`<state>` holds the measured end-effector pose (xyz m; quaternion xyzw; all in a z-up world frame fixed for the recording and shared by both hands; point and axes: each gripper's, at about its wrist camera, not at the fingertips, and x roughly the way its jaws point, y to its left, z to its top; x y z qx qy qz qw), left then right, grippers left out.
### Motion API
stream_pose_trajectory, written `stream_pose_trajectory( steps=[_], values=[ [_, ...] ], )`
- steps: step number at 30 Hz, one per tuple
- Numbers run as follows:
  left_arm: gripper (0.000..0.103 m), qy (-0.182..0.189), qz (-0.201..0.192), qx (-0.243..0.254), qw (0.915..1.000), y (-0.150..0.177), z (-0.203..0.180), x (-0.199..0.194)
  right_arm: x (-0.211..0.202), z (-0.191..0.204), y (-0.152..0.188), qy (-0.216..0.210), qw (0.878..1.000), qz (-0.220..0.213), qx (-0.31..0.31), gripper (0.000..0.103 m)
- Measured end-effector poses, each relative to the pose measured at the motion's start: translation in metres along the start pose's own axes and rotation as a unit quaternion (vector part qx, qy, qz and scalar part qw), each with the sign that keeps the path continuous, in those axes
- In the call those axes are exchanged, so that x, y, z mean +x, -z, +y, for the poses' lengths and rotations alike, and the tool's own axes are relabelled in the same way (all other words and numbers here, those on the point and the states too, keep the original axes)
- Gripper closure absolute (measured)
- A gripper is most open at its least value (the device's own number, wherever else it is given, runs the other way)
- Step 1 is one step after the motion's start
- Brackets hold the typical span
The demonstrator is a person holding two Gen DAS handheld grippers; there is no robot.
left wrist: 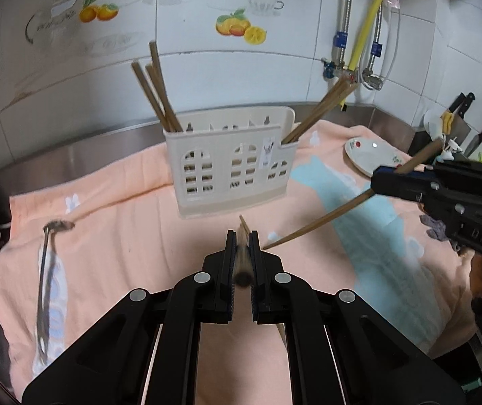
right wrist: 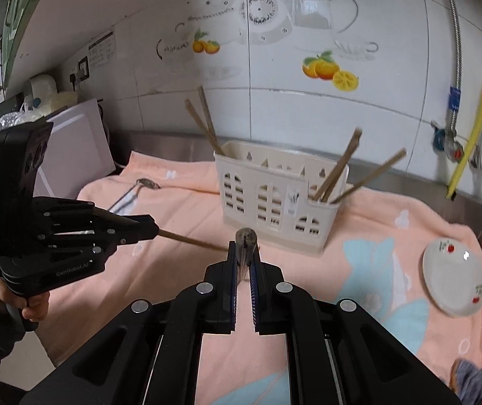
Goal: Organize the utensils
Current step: 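Carry both chopsticks over the white holder and lower them in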
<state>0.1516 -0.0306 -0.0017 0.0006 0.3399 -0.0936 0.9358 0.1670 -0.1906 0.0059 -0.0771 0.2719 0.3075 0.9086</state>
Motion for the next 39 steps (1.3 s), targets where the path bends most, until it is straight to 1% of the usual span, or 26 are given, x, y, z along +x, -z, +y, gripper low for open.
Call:
stream_pose_trajectory(
  steps=[5,9,14,18,22,25,33,36,39],
  values=[
    [0.097,0.004,-0.005,0.01,0.9999,-0.024,0.002,-0.001,-0.016,-0.015,-0.042,-0.002,1.0,-0.012,-0.006,0.096],
    [0.097,0.004,-0.004,0.014,0.9999,-0.036,0.004,0.001,-0.033,-0.028,-0.072,-0.007,1.0,-0.023,-0.003,0.096],
    [0.097,0.009,-0.006,0.013,0.9999,-0.047,0.007,-0.001,-0.055,-0.036,-0.103,0.016,0.999,-0.045,-0.02,0.096],
    [0.097,0.011,-0.016,0.014,0.9997,-0.061,0.008,-0.009,-0.054,-0.047,-0.117,0.028,0.998,-0.045,-0.016,0.096],
    [0.097,0.014,-0.029,0.016,0.9993,-0.077,0.007,-0.02,-0.042,-0.054,-0.125,0.041,0.998,-0.033,-0.015,0.096],
    [0.097,0.014,-0.043,0.022,0.9987,-0.092,0.006,-0.029,-0.028,-0.061,-0.127,0.043,0.999,-0.02,-0.009,0.096],
    [0.097,0.007,-0.1,0.038,0.9942,-0.141,0.0,-0.057,0.01,-0.068,-0.124,0.042,0.999,0.017,-0.005,0.096],
    [0.097,0.003,-0.113,0.035,0.9929,-0.158,0.003,-0.058,0.022,-0.07,-0.122,0.037,0.999,0.025,0.0,0.096],
    [0.097,-0.012,-0.12,0.033,0.9922,-0.171,0.008,-0.052,0.033,-0.073,-0.119,0.036,0.999,0.035,0.002,0.096]
  ],
)
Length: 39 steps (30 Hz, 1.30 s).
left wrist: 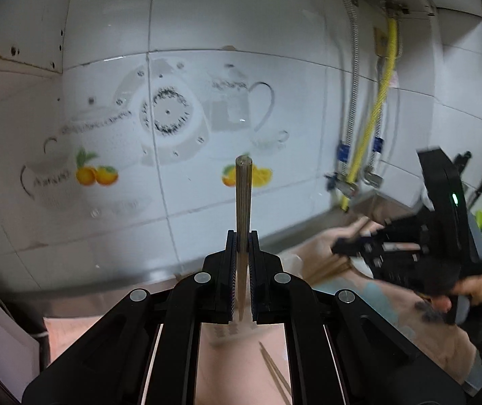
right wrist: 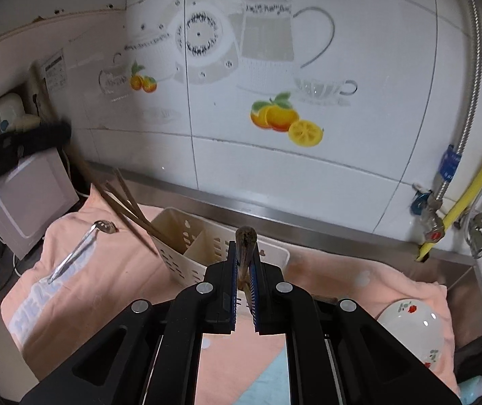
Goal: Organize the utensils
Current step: 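Carry both chopsticks over the white holder and lower them in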
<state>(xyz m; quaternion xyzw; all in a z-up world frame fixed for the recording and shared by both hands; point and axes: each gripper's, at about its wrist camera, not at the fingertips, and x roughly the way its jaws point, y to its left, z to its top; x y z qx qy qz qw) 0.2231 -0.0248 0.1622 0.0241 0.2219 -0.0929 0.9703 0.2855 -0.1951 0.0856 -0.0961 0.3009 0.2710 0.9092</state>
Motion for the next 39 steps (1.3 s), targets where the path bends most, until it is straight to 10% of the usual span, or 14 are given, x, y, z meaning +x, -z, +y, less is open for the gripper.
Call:
stream_pose_trajectory(
  steps=[39],
  values=[
    [0.097,-0.008,0.011,-0.114,0.9934,0.003,0.06,0.079,0.024,-0.002,0.013,0.008,1.0,-0.001,-0.007,0.084]
  ],
)
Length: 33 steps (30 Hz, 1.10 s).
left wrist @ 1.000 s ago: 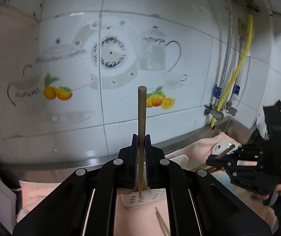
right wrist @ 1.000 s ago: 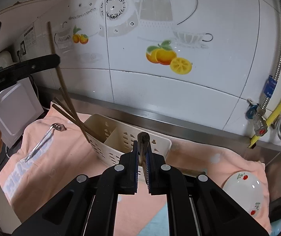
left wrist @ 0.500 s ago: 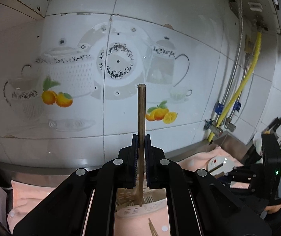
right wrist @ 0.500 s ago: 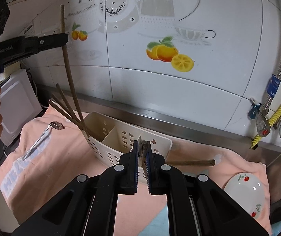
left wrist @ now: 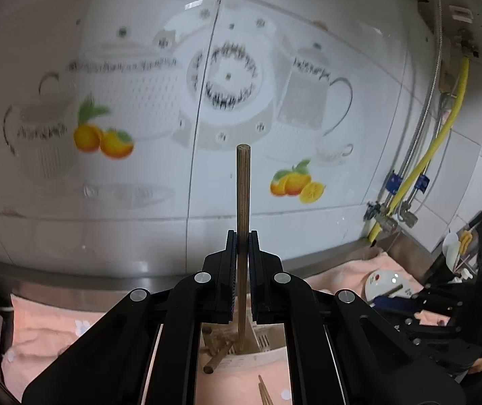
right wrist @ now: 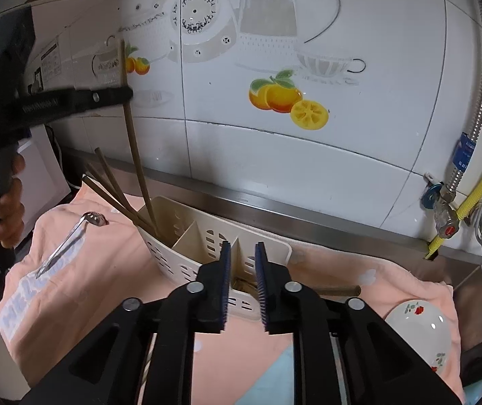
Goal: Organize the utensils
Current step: 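Carry both chopsticks over the white holder and lower them in, then open both tools to release the chopsticks in the holder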
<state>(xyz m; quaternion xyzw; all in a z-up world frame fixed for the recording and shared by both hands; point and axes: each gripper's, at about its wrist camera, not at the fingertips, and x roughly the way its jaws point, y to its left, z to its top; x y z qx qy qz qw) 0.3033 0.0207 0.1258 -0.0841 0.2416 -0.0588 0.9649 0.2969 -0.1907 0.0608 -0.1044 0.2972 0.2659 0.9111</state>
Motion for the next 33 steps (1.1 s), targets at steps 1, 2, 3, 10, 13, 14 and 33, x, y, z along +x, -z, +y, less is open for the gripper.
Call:
stream_pose_trajectory(
  steps=[1,2,3,10,13,14,33],
  values=[
    [0.097,0.0,0.004,-0.001,1.0,0.002,0.001,0.002,-0.001,0.0,0.0,0.002,1.0,-0.003,0.0,0.081],
    [0.097,0.0,0.008,-0.001,1.0,0.005,0.002,0.004,-0.003,0.001,0.0,0.004,1.0,-0.005,-0.001,0.08],
    [0.097,0.0,0.012,-0.001,0.9999,0.007,0.002,0.005,-0.004,0.001,0.0,0.003,1.0,-0.006,-0.001,0.078],
    [0.095,0.001,0.035,-0.005,0.9994,0.024,0.007,0.013,-0.022,0.009,0.008,0.011,1.0,-0.029,-0.002,0.063],
    [0.091,0.006,0.039,-0.007,0.9992,0.029,0.008,0.012,-0.029,0.017,0.015,0.016,0.999,-0.037,-0.009,0.059],
    [0.086,0.006,0.04,-0.005,0.9991,0.031,0.008,0.011,-0.032,0.02,0.017,0.016,0.999,-0.039,-0.012,0.058],
    [0.022,-0.02,0.017,0.002,0.9997,0.073,0.003,-0.057,-0.036,0.071,0.101,0.0,1.0,-0.016,0.0,0.039]
  ],
)
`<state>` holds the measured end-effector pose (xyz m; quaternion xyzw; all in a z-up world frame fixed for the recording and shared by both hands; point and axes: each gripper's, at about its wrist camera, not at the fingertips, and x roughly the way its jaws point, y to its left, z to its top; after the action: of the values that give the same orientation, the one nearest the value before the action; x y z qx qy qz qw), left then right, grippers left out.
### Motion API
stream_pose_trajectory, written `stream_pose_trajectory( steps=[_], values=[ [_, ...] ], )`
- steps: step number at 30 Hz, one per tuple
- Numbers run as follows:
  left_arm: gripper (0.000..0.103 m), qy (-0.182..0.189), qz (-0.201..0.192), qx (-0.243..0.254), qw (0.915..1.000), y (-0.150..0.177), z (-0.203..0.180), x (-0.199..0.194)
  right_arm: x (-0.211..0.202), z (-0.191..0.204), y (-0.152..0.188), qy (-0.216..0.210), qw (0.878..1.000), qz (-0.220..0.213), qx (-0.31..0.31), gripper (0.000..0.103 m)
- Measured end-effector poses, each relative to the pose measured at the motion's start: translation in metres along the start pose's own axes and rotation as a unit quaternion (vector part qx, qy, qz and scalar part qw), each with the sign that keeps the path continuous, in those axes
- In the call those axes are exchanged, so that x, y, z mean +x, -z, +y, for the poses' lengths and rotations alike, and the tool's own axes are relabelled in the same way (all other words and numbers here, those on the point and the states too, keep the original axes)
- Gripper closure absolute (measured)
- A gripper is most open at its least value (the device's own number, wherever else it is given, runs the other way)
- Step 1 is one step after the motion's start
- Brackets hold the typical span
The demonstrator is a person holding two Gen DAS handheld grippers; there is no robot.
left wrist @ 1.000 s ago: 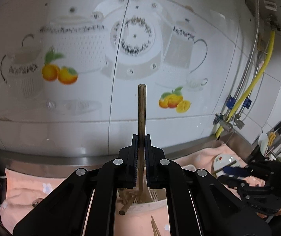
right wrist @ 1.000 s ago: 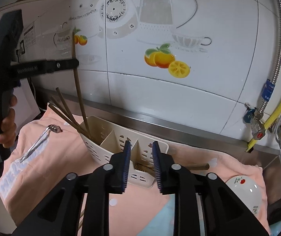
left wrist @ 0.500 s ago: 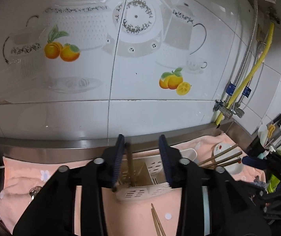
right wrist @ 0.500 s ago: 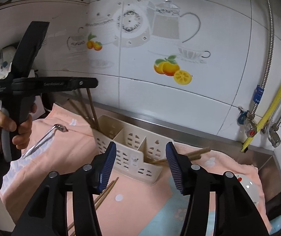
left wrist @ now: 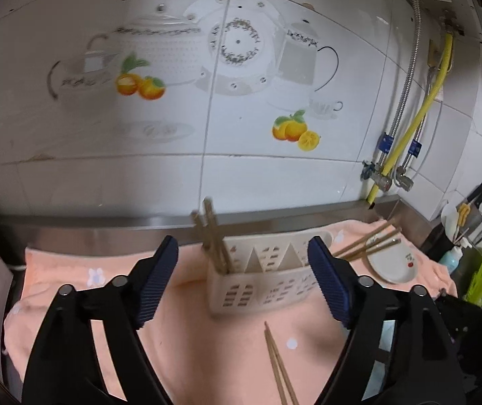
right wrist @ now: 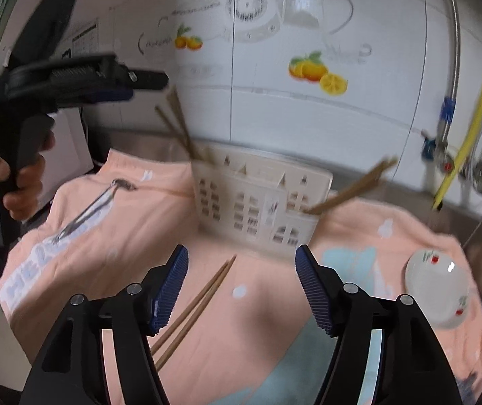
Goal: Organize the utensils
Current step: 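Open both tools to release the chopsticks in the holder, then move both tools back to the last loose chopsticks and close the right tool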
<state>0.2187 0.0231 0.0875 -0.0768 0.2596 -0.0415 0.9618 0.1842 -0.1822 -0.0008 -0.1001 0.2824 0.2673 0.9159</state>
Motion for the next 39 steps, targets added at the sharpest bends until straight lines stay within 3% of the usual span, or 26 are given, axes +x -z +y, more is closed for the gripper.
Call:
stream_pose_trajectory(
  steps=[7,23,29,34,39],
  values=[
    [0.006,-0.034,0.002,-0.006,0.9994,0.038,0.012,-0.023,0.008,0.015,0.035,0.004,0.999,0.024,0.021,0.039],
    [0.005,-0.096,0.019,-0.05,0.994,0.118,0.055,-0.06,0.026,0.051,0.091,0.002,0.995,0.074,0.065,0.04],
    [0.005,-0.116,0.022,-0.055,0.9915,0.142,0.064,-0.073,0.034,0.063,0.1,0.001,0.993,0.087,0.079,0.051],
    [0.005,-0.12,0.023,-0.058,0.9908,0.155,0.069,-0.083,0.043,0.068,0.105,0.001,0.991,0.098,0.096,0.069],
    [0.005,-0.125,0.024,-0.054,0.9904,0.166,0.073,-0.09,0.052,0.074,0.108,0.006,0.988,0.106,0.107,0.081]
  ],
)
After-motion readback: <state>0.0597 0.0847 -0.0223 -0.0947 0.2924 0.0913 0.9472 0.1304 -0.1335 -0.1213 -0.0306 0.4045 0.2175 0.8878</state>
